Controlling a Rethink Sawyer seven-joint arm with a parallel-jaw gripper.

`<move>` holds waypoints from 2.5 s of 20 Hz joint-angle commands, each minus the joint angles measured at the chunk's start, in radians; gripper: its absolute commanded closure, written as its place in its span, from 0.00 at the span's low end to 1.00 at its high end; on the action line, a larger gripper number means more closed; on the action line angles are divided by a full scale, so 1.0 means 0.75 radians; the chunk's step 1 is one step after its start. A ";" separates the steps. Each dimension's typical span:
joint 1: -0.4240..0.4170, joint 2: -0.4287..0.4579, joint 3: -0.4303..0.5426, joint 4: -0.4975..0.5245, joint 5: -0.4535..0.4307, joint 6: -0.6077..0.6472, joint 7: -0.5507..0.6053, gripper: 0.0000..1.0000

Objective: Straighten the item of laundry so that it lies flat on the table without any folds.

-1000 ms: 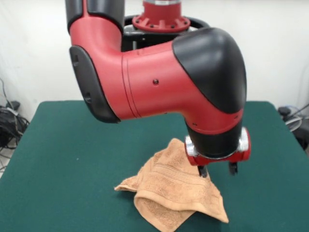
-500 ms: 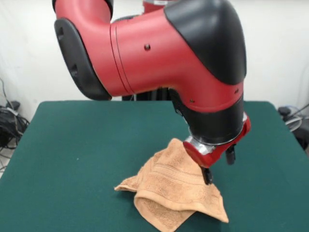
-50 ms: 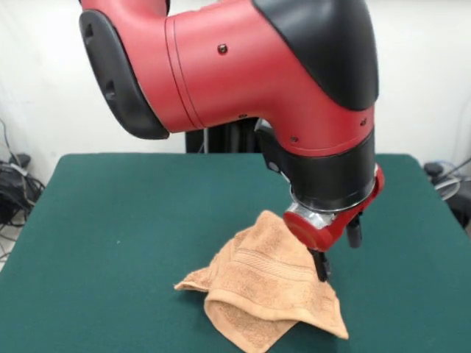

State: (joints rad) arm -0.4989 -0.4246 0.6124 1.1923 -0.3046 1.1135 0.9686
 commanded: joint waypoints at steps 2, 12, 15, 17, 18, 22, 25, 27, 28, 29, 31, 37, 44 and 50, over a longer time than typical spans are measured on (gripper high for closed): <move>-0.058 0.074 0.028 0.252 0.008 -0.157 0.012 0.00; -0.149 0.105 0.020 0.318 -0.071 -0.224 -0.096 0.00; -0.137 0.101 0.001 0.321 -0.069 -0.238 -0.024 0.00; -0.117 0.103 -0.011 0.286 -0.039 -0.176 0.024 0.00; -0.111 0.104 -0.016 0.267 -0.026 -0.137 0.033 0.00; -0.081 0.113 -0.017 0.138 0.000 0.031 0.003 0.00; -0.053 0.159 -0.011 -0.010 -0.006 0.135 -0.045 0.00; -0.036 0.174 -0.009 -0.104 -0.016 0.220 -0.075 0.00; -0.032 0.174 -0.008 -0.131 -0.019 0.248 -0.081 0.00; -0.023 0.179 -0.006 -0.175 -0.022 0.287 -0.086 0.00; -0.009 0.189 0.000 -0.249 -0.029 0.355 -0.097 0.00; 0.009 0.185 0.010 -0.292 -0.043 0.401 -0.091 0.00; 0.042 0.179 -0.012 -0.351 -0.062 0.412 -0.054 0.00; 0.194 0.337 0.106 -0.894 -0.186 0.906 -0.266 0.00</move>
State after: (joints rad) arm -0.4460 -0.2698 0.6158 0.7981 -0.3370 1.4907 0.9657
